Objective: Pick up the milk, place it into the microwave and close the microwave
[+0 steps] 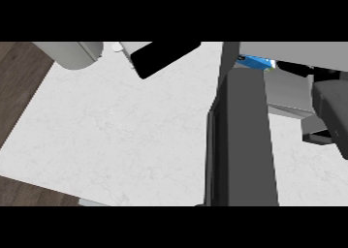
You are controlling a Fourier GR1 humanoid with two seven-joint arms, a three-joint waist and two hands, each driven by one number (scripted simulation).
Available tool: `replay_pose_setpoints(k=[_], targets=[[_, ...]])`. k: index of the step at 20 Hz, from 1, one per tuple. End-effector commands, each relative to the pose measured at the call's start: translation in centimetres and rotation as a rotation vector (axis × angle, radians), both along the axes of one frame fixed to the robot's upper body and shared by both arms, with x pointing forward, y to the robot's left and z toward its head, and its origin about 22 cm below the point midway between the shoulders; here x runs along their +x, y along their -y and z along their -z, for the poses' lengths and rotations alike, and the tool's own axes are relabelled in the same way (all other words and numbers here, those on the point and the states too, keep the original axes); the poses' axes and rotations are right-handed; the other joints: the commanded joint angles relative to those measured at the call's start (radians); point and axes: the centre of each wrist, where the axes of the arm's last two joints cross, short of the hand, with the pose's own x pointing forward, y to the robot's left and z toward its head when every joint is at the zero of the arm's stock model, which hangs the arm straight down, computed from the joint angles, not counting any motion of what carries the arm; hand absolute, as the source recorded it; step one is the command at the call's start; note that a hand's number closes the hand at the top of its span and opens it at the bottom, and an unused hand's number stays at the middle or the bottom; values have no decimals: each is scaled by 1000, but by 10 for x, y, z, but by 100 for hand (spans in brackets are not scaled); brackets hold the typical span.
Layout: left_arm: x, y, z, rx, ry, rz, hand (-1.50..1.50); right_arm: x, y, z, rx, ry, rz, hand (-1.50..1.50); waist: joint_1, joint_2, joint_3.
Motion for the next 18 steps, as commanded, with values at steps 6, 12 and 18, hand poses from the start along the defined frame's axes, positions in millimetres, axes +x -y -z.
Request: replay_pose_setpoints(k=[6, 12, 18], targets=[[8, 1, 2, 28, -18, 15, -150, 15, -55, -3, 28, -91, -219, -150, 12, -18, -7], [14, -1, 4, 22, -20, 19, -150, 21, -101, -3, 10, -88, -174, -150, 16, -18, -9], [18, 2, 8, 21, -43, 37, -150, 26, -135, -11, 22, -56, -199, -150, 5, -25, -7]])
